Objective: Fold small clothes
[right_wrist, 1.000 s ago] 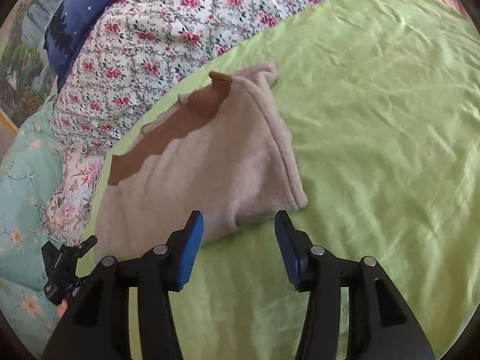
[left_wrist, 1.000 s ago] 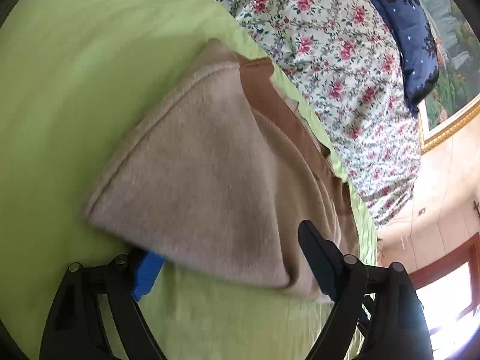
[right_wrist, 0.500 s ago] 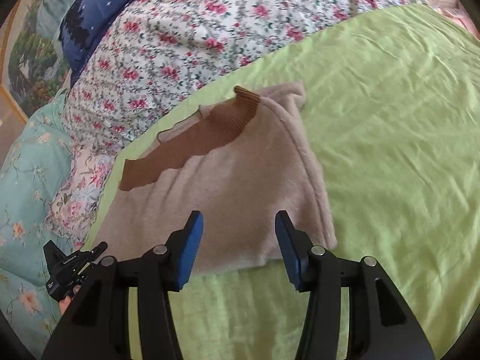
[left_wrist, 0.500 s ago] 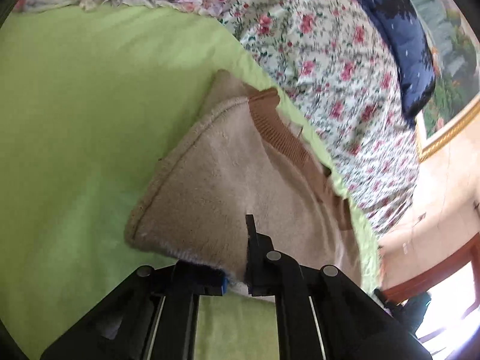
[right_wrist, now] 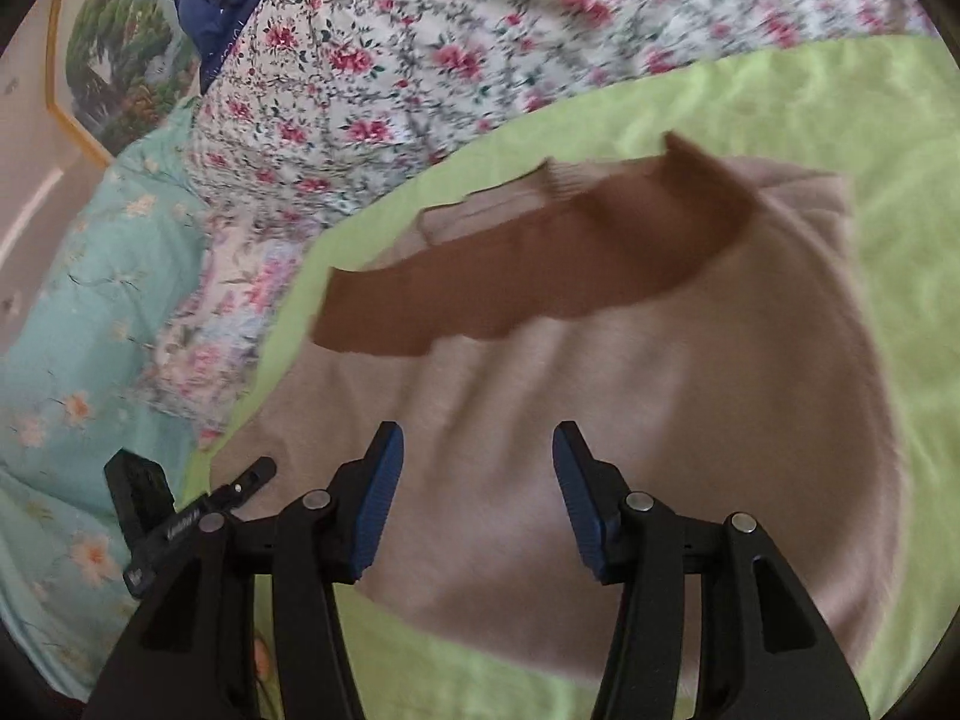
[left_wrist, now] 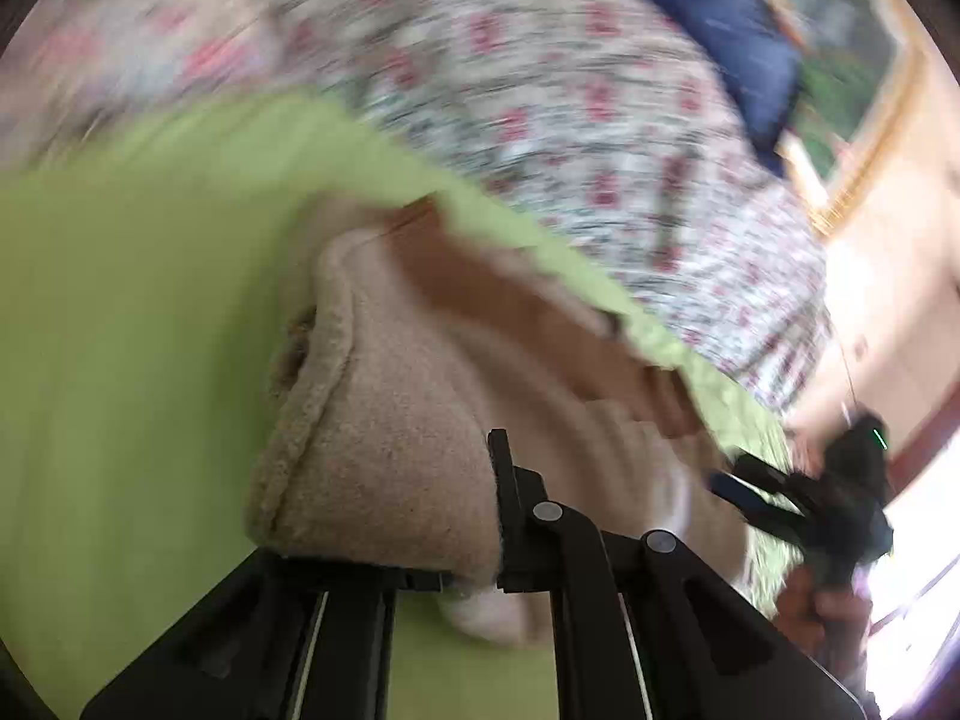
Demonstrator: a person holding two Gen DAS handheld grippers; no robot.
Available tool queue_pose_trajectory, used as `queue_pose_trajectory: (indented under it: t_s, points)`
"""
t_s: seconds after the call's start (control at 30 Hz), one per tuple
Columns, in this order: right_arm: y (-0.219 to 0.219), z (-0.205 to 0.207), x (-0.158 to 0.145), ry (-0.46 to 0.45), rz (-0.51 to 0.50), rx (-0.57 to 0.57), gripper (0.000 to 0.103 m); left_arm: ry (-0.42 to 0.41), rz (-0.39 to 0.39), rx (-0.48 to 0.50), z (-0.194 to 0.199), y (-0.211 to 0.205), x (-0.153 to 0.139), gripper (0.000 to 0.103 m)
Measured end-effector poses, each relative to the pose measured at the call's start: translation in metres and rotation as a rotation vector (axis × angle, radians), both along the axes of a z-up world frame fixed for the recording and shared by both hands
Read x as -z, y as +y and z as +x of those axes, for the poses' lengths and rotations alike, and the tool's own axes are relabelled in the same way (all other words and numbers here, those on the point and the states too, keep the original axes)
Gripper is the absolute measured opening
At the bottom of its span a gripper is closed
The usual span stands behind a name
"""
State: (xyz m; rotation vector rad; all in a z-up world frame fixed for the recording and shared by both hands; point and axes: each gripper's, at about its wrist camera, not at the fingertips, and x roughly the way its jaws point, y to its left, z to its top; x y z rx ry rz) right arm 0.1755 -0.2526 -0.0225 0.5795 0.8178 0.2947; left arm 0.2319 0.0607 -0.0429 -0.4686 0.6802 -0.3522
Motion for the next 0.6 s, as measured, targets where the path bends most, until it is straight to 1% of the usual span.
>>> queue_pose_trajectory:
  t_s: [0.03, 0.07, 0.1, 0.13, 0.17, 0.2, 0.23, 0.27, 0.33, 0.43, 0.47, 0.53, 0.6]
  points:
    - [-0.001, 0.009, 0.000, 0.002, 0.018, -0.016, 0.054, -0.040, 0.035, 0.042, 0.000, -0.017, -0.012, 0.008]
    - [-0.002, 0.015, 0.000, 0.005, 0.037, -0.029, 0.054, -0.059, 0.060, 0.067, 0.000, -0.028, -0.018, 0.008]
    - [-0.005, 0.024, 0.001, 0.009, 0.078, -0.048, 0.055, -0.079, 0.096, 0.097, 0.001, -0.044, -0.023, 0.008]
    - [-0.010, 0.035, 0.004, 0.019, 0.142, -0.065, 0.057, -0.097, 0.150, 0.137, 0.002, -0.066, -0.027, 0.007]
    - [-0.013, 0.040, 0.004, 0.026, 0.168, -0.075, 0.059, -0.102, 0.180, 0.161, 0.004, -0.079, -0.028, 0.007]
    - [-0.015, 0.050, 0.005, 0.040, 0.205, -0.099, 0.063, -0.102, 0.225, 0.197, 0.006, -0.099, -0.026, 0.007]
    - [-0.016, 0.057, 0.004, 0.045, 0.221, -0.107, 0.066, -0.099, 0.259, 0.229, 0.008, -0.115, -0.021, 0.007]
    - [-0.017, 0.061, 0.003, 0.046, 0.232, -0.113, 0.069, -0.094, 0.279, 0.251, 0.010, -0.125, -0.018, 0.007]
    - [-0.015, 0.073, 0.003, 0.048, 0.285, -0.162, 0.077, -0.066, 0.320, 0.296, 0.014, -0.145, -0.004, 0.007]
    - [-0.009, 0.086, 0.007, 0.061, 0.337, -0.222, 0.082, -0.055, 0.361, 0.338, 0.012, -0.162, 0.009, 0.007]
    - [-0.004, 0.092, 0.011, 0.074, 0.340, -0.237, 0.082, -0.058, 0.362, 0.344, 0.010, -0.164, 0.010, 0.007]
    - [0.002, 0.102, 0.018, 0.103, 0.319, -0.239, 0.082, -0.064, 0.355, 0.351, 0.008, -0.164, 0.011, 0.007]
    - [0.009, 0.113, 0.023, 0.110, 0.297, -0.237, 0.081, -0.058, 0.362, 0.354, 0.008, -0.164, 0.011, 0.007]
